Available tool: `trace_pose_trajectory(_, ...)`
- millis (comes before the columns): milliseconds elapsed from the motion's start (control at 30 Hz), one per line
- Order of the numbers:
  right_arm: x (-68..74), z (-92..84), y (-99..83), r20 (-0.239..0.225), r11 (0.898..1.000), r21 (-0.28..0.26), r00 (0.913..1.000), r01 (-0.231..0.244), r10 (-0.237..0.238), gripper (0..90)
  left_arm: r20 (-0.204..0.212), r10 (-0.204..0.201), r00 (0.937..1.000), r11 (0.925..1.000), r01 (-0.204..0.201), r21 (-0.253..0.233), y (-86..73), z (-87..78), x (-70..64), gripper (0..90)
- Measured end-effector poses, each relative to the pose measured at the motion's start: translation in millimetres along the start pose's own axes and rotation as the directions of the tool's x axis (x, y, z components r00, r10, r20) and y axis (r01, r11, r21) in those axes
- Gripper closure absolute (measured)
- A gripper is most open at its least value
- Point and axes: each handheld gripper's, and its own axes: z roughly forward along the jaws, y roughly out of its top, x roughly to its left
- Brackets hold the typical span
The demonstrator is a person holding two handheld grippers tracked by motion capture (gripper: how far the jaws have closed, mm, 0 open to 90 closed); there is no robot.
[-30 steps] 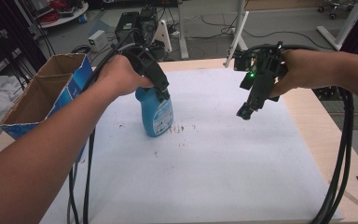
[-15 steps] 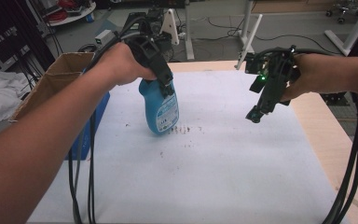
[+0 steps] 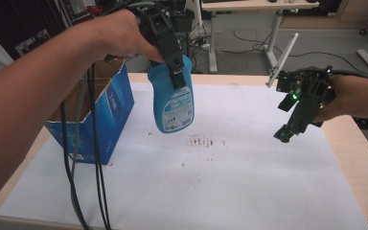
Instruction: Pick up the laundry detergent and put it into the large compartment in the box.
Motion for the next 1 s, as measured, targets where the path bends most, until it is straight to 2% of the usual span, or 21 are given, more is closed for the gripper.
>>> trace_pose_trajectory(33,0.5,0.0,0.6,0.000,1.000,0.007,1.0000,0.001,-0.001,2.6,-0.002,0.013,0.9999,0.9999,-0.013,0.002,-3.5,-9.4,0.0,37.6)
trace_pose_trajectory(67,0.8,0.4,0.8,0.003,1.000,0.007,1.0000,-0.001,0.001,2.6,-0.002,0.013,0.9999,0.9999,-0.013,0.002,-3.5,-9.4,0.0,37.6)
trace_pose_trajectory(133,1.2,0.6,1.1,0.003,1.000,0.008,1.0000,0.002,-0.002,2.6,-0.006,0.030,0.9995,0.9995,-0.030,-0.003,-9.5,-23.2,2.2,37.7)
trace_pose_trajectory(233,1.6,0.1,1.2,0.003,1.000,0.007,1.0000,0.002,-0.002,2.6,-0.006,0.045,0.9990,0.9989,-0.045,-0.012,-16.7,-36.9,5.7,37.7)
trace_pose_trajectory(267,1.5,0.1,1.0,0.004,1.000,0.006,1.0000,0.003,-0.003,2.6,-0.006,0.045,0.9990,0.9989,-0.045,-0.012,-16.7,-36.9,5.7,37.7)
trace_pose_trajectory(300,1.7,-0.2,0.8,0.001,1.000,0.008,1.0000,-0.004,0.004,2.6,-0.004,0.053,0.9986,0.9982,-0.053,-0.026,-21.7,-46.5,8.6,37.7)
trace_pose_trajectory(400,1.3,-0.1,0.3,0.000,1.000,0.012,1.0000,-0.007,0.007,2.6,-0.004,0.076,0.9971,0.9964,-0.076,-0.037,-26.8,-55.3,10.6,37.7)
trace_pose_trajectory(433,0.9,-0.1,-0.1,-0.001,1.000,0.018,0.9999,-0.012,0.012,2.6,0.001,0.106,0.9944,0.9936,-0.106,-0.039,-31.9,-63.2,13.0,37.7)
trace_pose_trajectory(500,0.8,-0.1,-0.1,-0.002,1.000,0.018,0.9999,-0.014,0.014,2.6,0.005,0.129,0.9916,0.9912,-0.129,-0.031,-36.7,-71.4,16.3,37.7)
trace_pose_trajectory(667,0.7,0.2,0.0,-0.004,1.000,0.017,0.9999,-0.011,0.011,2.6,0.010,0.164,0.9863,0.9855,-0.164,-0.044,-48.6,-87.1,21.3,37.8)
trace_pose_trajectory(700,0.9,0.3,-0.1,-0.006,1.000,0.018,1.0000,-0.007,0.007,2.6,0.004,0.181,0.9835,0.9820,-0.180,-0.056,-55.3,-92.9,23.4,37.7)
trace_pose_trajectory(767,0.8,0.4,-0.2,-0.006,1.000,0.016,1.0000,-0.007,0.007,2.6,0.000,0.180,0.9837,0.9817,-0.180,-0.063,-58.8,-95.0,24.1,37.8)
trace_pose_trajectory(800,0.7,-0.1,-0.2,-0.007,1.000,0.017,0.9999,-0.012,0.012,2.6,-0.014,0.189,0.9819,0.9794,-0.190,-0.070,-65.5,-99.4,26.3,37.7)
trace_pose_trajectory(1000,0.8,-0.5,-0.2,-0.003,1.000,0.015,0.9999,-0.010,0.010,2.6,-0.028,0.187,0.9820,0.9797,-0.189,-0.069,-81.0,-110.0,32.0,37.8)
